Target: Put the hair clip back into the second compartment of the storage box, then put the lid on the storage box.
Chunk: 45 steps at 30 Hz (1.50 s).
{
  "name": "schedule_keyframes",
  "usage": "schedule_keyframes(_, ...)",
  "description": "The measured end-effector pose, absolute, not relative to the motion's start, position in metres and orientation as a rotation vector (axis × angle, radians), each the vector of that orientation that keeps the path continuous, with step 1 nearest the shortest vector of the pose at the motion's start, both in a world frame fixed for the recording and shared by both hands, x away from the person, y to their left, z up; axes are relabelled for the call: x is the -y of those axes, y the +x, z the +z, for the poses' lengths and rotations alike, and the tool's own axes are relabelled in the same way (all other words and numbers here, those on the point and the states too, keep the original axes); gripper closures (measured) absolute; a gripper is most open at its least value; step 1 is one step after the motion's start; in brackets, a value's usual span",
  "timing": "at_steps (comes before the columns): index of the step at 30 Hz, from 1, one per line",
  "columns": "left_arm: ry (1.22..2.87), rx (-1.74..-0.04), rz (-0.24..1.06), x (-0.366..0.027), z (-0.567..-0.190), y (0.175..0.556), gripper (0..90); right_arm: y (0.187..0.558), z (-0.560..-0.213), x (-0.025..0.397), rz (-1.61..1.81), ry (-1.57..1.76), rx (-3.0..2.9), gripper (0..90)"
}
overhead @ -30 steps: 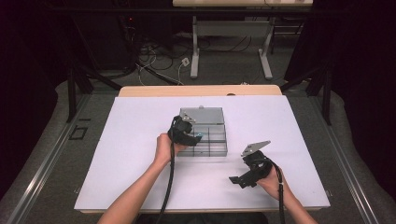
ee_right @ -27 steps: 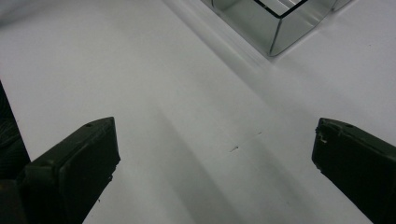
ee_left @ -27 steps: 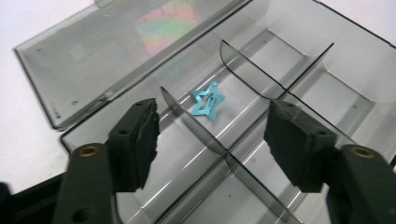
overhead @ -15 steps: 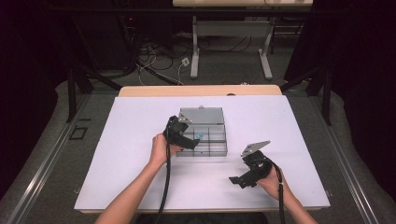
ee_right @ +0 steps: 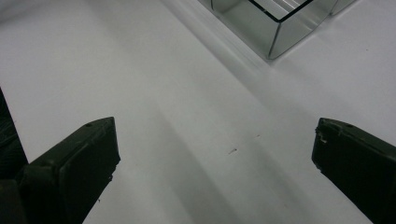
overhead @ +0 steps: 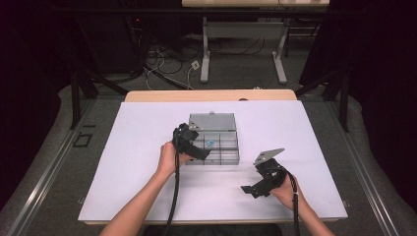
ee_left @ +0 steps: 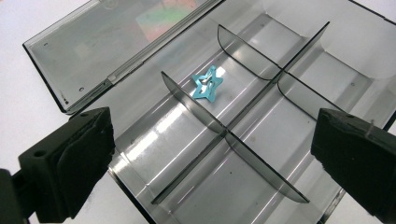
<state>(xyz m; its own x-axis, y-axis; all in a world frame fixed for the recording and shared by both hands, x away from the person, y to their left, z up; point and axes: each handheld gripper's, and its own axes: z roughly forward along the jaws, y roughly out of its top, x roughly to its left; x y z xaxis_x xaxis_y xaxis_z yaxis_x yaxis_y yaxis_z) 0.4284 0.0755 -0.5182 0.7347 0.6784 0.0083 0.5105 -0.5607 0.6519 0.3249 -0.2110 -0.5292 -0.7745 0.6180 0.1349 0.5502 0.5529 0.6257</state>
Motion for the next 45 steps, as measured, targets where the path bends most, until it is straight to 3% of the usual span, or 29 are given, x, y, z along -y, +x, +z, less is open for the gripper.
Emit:
schedule_keyframes(25,2.335,-0.901,0.328,-0.071,-0.524,0.427,2.6,0.326,-0.529,0.212,1.044,1.0,-2.681,0.1)
schedule_keyframes(45,2.367,-0.946,0.339,-0.062,-0.538,0.43,38.1,0.328,-0.527,0.215,1.053,1.011,-2.657,0.2)
